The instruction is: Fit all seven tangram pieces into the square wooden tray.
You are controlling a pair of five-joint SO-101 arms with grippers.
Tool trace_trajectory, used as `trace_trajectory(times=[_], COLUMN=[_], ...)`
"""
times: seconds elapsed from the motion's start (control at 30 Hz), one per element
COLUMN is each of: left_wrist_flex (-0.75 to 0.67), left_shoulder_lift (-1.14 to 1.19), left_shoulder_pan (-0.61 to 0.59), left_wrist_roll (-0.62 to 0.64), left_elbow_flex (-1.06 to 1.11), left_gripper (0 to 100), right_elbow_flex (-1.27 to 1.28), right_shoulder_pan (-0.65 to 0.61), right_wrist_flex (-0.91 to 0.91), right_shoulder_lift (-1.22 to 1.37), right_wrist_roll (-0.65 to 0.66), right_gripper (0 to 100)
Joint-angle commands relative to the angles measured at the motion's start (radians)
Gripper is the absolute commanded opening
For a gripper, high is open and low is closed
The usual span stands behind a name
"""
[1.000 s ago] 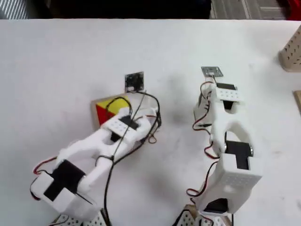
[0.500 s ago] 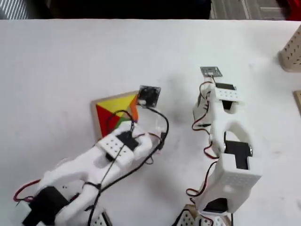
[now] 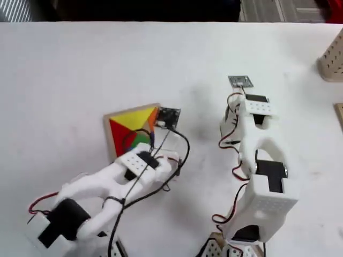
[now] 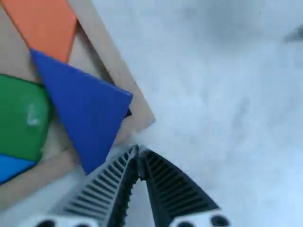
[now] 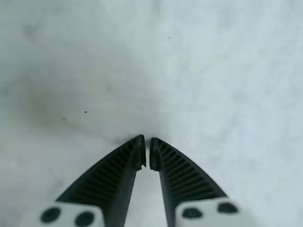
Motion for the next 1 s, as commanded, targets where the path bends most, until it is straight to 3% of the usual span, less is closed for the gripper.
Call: trace_trajectory(times=[0.0,0.23,0.37,0.73,0.97], left_wrist_flex=[0.026,0.066,0.055,0.127,0.092], left_shoulder_lift=[-0.018,-0.140,-0.165,-0.348,-0.472], left_shoulder_pan=[-0.022,-0.165,-0.259,-0.182,-0.268], left_wrist_roll=[0.000,-0.011,-0.086,-0.101,-0.092], left_elbow_flex=[-0.043,0.021,0.041,0.064,0.051], left_gripper=[2,2,2,2,2], right_elbow_flex=[-0.037,-0.037,-0.037,-0.037,-0.037], right_shoulder_pan=[-0.007,-0.010,-0.012,-0.010,-0.012], right_wrist_flex=[0.005,0.005,0.005,0.005,0.004], right_shoulder_lift=[-0.008,-0.008,-0.008,-0.008,-0.008], right_wrist_roll=[0.012,0.012,0.012,0.012,0.012], right_gripper=[1.8,1.8,1.8,1.8,1.8])
